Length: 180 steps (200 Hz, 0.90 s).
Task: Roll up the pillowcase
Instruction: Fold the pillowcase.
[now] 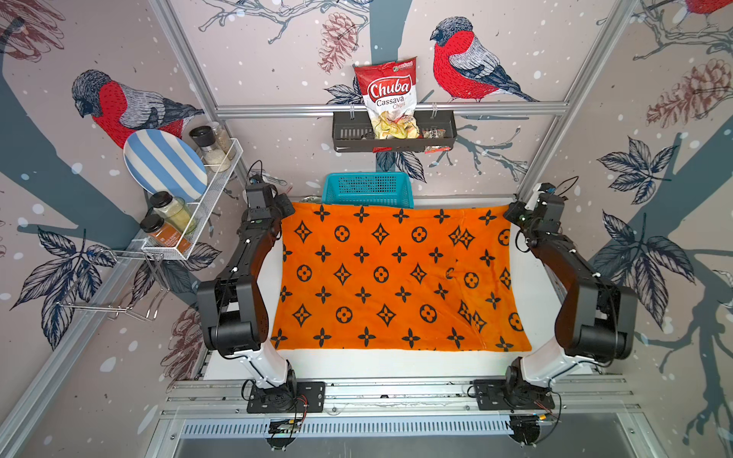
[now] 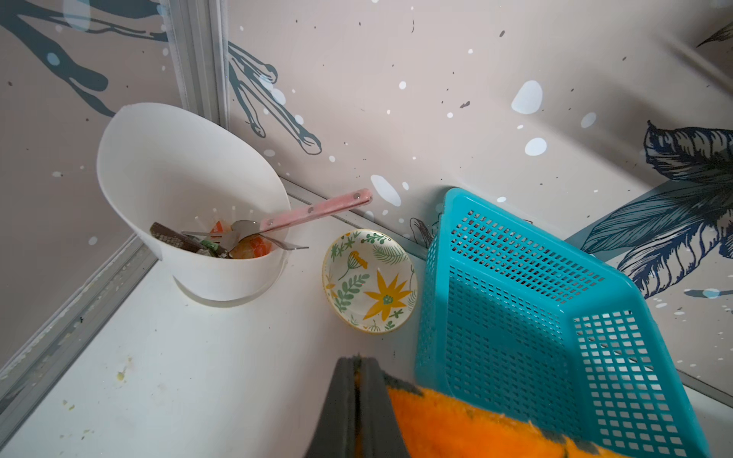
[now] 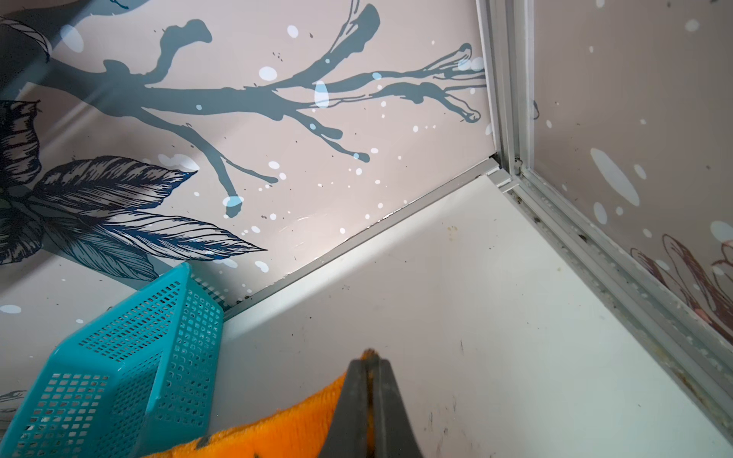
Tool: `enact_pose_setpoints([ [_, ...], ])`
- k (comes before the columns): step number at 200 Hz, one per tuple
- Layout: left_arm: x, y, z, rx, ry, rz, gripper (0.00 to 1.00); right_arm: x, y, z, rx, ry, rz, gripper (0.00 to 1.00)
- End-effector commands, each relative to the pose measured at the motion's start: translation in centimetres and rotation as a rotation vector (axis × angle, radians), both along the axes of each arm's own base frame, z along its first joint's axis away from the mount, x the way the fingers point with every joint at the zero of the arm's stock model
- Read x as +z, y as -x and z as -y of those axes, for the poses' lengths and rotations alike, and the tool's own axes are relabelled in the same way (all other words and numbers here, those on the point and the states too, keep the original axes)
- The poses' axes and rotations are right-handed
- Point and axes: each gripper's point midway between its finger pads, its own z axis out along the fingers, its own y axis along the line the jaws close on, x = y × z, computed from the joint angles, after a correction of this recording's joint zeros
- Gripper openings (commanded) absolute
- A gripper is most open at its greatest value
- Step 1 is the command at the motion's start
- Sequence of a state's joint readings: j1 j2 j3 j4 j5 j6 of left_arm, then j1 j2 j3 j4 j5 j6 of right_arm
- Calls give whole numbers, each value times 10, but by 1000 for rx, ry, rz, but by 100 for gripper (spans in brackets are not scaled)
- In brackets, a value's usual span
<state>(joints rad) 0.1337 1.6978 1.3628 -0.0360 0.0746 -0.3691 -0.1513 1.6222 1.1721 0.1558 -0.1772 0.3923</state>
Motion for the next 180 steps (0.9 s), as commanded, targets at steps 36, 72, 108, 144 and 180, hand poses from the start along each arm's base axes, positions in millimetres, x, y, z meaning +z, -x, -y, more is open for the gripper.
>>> enact_pose_setpoints([
  [36,31,-6,-6,23,-24,79,0,34,-8,2,3,2,68,0],
  [72,7,14,-13,64,-52,48,0,14,19,10,-60,12,58,0],
  [108,-17,40,-19,102,-57,26,0,-10,60,23,-156,15,37,0],
  [144,-34,62,-24,146,-33,3,0,-38,97,36,-234,7,-16,0],
  [180,-57,85,-27,209,14,-38,0,-56,132,45,-314,8,-53,0],
])
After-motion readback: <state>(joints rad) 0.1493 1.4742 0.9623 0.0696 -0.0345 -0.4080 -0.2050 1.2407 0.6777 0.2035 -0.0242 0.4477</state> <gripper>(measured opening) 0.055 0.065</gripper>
